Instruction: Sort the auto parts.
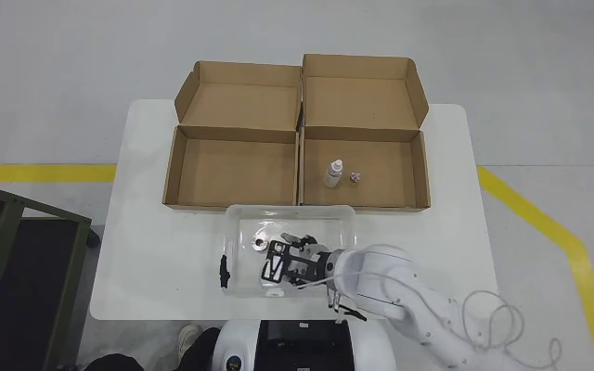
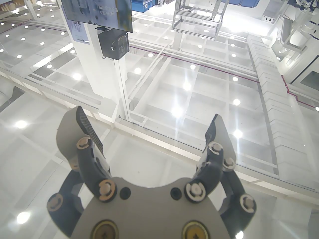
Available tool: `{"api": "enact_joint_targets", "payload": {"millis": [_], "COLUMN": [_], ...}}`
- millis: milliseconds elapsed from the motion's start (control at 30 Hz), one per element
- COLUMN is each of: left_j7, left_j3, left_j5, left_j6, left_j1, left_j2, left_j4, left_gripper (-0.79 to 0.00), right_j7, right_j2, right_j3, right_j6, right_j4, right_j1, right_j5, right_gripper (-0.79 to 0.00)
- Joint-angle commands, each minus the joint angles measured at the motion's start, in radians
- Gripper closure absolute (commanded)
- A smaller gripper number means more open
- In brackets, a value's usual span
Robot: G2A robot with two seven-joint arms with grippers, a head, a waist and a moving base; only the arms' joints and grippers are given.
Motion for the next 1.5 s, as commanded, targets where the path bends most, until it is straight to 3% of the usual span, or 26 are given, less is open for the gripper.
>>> {"api": "enact_joint_targets", "payload": {"millis": [0, 267, 600, 633, 700, 767, 867, 933, 967, 1467], "left_j7": [0.000, 0.000, 0.000, 0.000, 0.000, 0.000, 0.000, 0.000, 0.000, 0.000], "left_j3": [0.000, 0.000, 0.000, 0.000, 0.000, 0.000, 0.000, 0.000, 0.000, 0.000], "left_j5": [0.000, 0.000, 0.000, 0.000, 0.000, 0.000, 0.000, 0.000, 0.000, 0.000], "left_j6": [0.000, 0.000, 0.000, 0.000, 0.000, 0.000, 0.000, 0.000, 0.000, 0.000], "left_j1": [0.000, 0.000, 0.000, 0.000, 0.000, 0.000, 0.000, 0.000, 0.000, 0.000], "left_j2": [0.000, 0.000, 0.000, 0.000, 0.000, 0.000, 0.000, 0.000, 0.000, 0.000], "left_j4": [0.000, 0.000, 0.000, 0.000, 0.000, 0.000, 0.000, 0.000, 0.000, 0.000], "left_gripper": [-0.785, -0.785, -0.785, -0.785, -0.785, -0.785, -0.785, -0.785, -0.785, -0.785], "right_j7": [-0.018, -0.041, -0.058, -0.058, -0.060, -0.061, -0.061, -0.063, -0.066, -0.113], "right_j2": [-0.003, -0.019, -0.040, -0.042, -0.045, -0.046, -0.045, -0.044, -0.044, -0.019], "right_j3": [-0.011, -0.048, -0.082, -0.085, -0.088, -0.088, -0.085, -0.081, -0.077, 0.024], "right_j6": [0.000, -0.018, -0.019, -0.021, -0.024, -0.028, -0.034, -0.038, -0.040, -0.054], "right_j4": [0.018, 0.105, 0.189, 0.197, 0.208, 0.214, 0.217, 0.215, 0.210, 0.078], "right_j1": [0.006, 0.040, 0.087, 0.090, 0.095, 0.095, 0.092, 0.088, 0.085, 0.020], "right_j5": [-0.011, 0.005, 0.017, 0.020, 0.024, 0.028, 0.029, 0.029, 0.034, 0.057], "right_gripper": [-0.566, -0.588, -0.529, -0.511, -0.388, -0.357, -0.172, -0.089, 0.000, 0.000]}}
